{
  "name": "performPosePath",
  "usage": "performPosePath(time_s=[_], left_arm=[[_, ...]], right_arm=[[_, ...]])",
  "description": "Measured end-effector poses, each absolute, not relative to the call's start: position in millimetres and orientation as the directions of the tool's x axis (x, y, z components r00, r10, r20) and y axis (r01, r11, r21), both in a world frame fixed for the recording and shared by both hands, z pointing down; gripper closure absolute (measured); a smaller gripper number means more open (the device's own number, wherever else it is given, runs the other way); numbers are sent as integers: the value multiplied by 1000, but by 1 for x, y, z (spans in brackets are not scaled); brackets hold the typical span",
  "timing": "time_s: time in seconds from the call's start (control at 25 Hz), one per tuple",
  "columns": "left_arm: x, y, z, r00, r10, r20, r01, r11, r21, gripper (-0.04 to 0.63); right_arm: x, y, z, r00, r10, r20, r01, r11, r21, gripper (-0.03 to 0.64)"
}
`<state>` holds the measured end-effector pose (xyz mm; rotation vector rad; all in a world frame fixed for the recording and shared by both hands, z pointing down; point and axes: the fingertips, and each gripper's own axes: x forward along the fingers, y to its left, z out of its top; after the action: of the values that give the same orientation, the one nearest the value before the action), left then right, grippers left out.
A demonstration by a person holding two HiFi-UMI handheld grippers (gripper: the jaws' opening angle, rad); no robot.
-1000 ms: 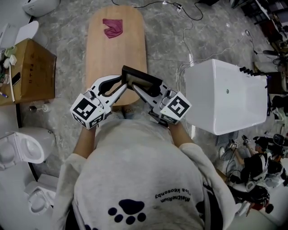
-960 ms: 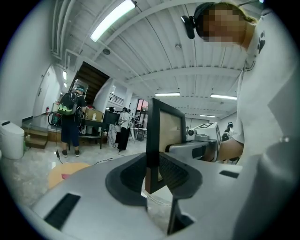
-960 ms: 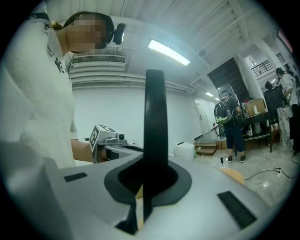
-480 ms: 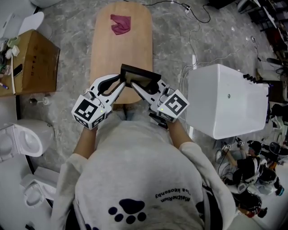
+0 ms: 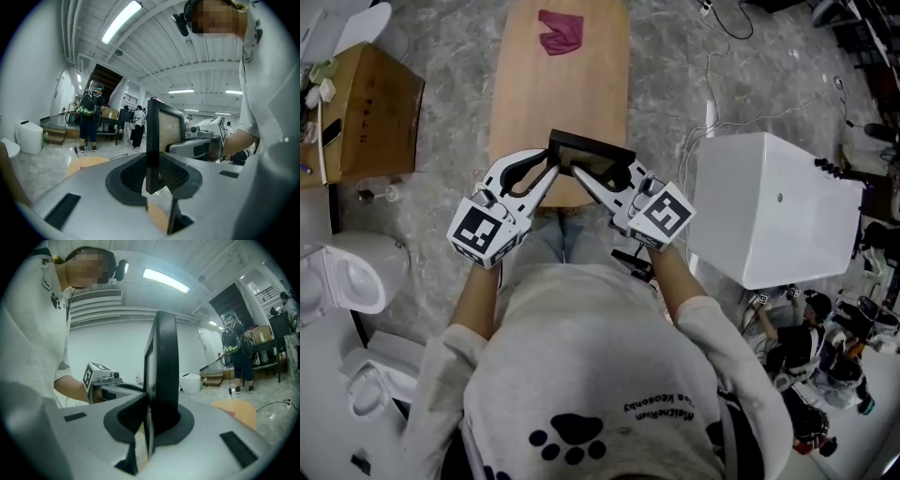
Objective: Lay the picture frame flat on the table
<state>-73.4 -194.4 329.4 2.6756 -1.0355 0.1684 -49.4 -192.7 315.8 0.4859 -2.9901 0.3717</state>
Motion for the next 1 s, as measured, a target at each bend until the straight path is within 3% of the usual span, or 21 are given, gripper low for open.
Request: performPosePath(time_s=[1.0], left_arm=[[-72, -201, 423, 715, -661, 228, -699, -668, 254, 509]], right_arm=[[-28, -203, 411, -931, -322, 169, -360, 883, -302, 541]])
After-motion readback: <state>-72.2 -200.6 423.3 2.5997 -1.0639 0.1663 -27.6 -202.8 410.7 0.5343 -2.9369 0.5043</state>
